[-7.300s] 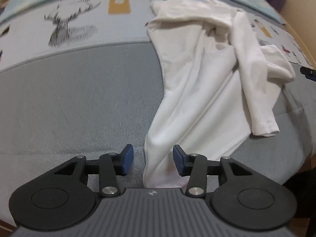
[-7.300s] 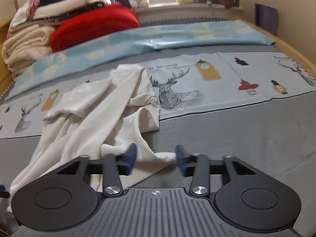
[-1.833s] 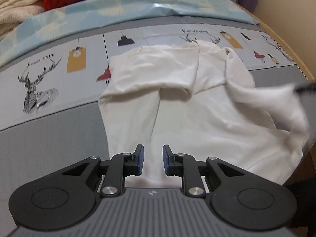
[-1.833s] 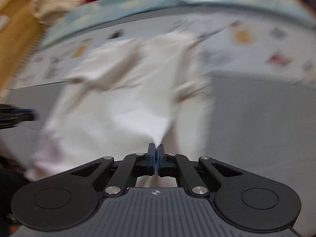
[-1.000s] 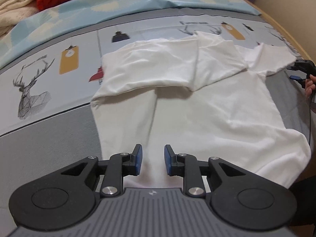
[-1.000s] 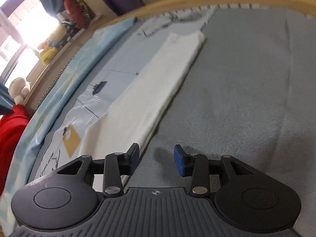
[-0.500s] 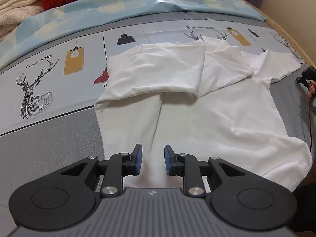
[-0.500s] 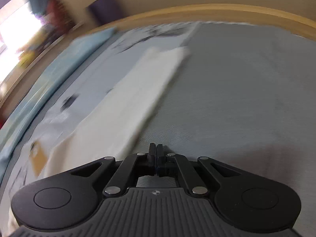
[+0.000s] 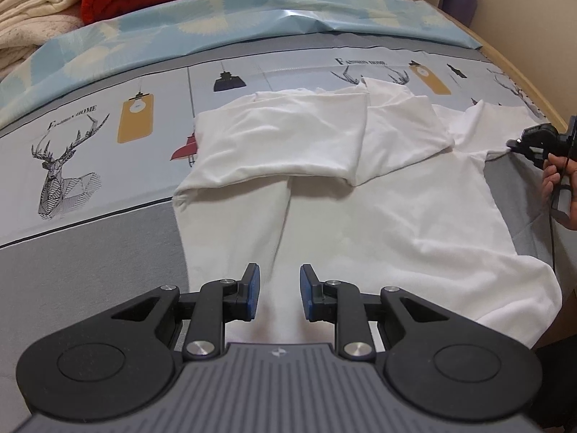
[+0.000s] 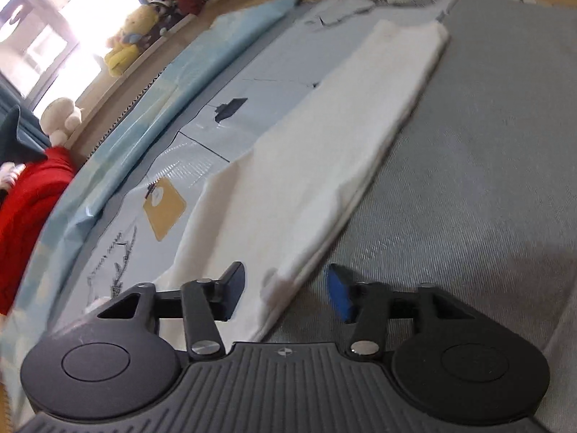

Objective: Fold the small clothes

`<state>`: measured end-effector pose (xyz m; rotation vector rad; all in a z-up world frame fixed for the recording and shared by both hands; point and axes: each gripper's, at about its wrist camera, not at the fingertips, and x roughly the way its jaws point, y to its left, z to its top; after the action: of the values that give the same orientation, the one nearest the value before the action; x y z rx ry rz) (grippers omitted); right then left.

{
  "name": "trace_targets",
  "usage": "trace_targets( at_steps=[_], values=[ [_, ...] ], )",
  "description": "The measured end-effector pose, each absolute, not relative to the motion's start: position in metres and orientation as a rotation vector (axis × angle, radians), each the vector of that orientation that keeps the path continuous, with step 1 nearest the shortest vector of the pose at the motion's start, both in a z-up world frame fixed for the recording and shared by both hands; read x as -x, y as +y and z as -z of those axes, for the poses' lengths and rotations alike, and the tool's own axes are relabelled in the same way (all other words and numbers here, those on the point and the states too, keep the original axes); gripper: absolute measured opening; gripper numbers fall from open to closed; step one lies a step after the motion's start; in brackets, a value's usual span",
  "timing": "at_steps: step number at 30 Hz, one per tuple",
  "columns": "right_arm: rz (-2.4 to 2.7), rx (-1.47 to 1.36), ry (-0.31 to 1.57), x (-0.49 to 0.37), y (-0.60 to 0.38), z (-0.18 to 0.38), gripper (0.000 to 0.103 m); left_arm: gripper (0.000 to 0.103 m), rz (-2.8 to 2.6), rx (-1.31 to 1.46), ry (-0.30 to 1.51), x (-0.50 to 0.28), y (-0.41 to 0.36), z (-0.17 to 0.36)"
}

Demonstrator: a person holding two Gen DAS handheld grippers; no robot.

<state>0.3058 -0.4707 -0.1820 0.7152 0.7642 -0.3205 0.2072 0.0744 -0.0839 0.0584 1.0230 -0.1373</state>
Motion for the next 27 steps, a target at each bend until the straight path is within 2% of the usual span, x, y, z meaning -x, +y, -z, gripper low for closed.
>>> trace_targets(
  at_steps=[1,4,7,8,10,13,17,21,22,25,26,27],
  values=[
    [0.348,-0.696,0.757,-0.307,-0.472,0.183,0.002,0.026,0.132,-0.055,1.023,-0.208,0.076,0.084],
    [0.431,-0.749,0.746,-0.300,-0.480,0.189,0.002,0.026,0.125,-0.045,1.018,-0.209,0.080,0.082],
    [0.478,-0.655,0.780,-0.307,-0.469,0.176,0.005,0.026,0.127,-0.040,1.014,-0.211,0.079,0.081],
    [0.526,-0.606,0.768,-0.306,-0.466,0.169,0.013,0.026,0.127,-0.037,1.010,-0.212,0.079,0.080],
    [0.582,-0.559,0.738,-0.301,-0.457,0.151,0.021,0.026,0.130,-0.027,0.998,-0.211,0.077,0.077],
    [0.425,-0.621,0.717,-0.293,-0.436,0.130,0.021,0.026,0.128,-0.024,0.968,-0.209,0.075,0.072],
    [0.052,-0.743,0.827,-0.300,-0.380,0.136,0.021,0.026,0.091,-0.017,0.920,-0.205,0.078,0.068],
    [-0.004,-0.727,0.950,-0.307,-0.328,0.164,0.039,0.026,0.053,0.001,0.872,-0.202,0.088,0.064],
    [0.007,-0.709,0.974,-0.311,-0.319,0.171,0.040,0.026,0.048,0.014,0.862,-0.202,0.092,0.062],
    [0.040,-0.731,0.982,-0.314,-0.310,0.184,0.037,0.026,0.064,0.062,0.808,-0.201,0.099,0.059],
    [0.055,-0.736,0.977,-0.316,-0.310,0.186,0.015,0.026,0.077,0.069,0.789,-0.201,0.098,0.060],
    [0.060,-0.741,0.964,-0.319,-0.310,0.187,0.002,0.026,0.089,0.069,0.780,-0.202,0.097,0.062]
  ],
)
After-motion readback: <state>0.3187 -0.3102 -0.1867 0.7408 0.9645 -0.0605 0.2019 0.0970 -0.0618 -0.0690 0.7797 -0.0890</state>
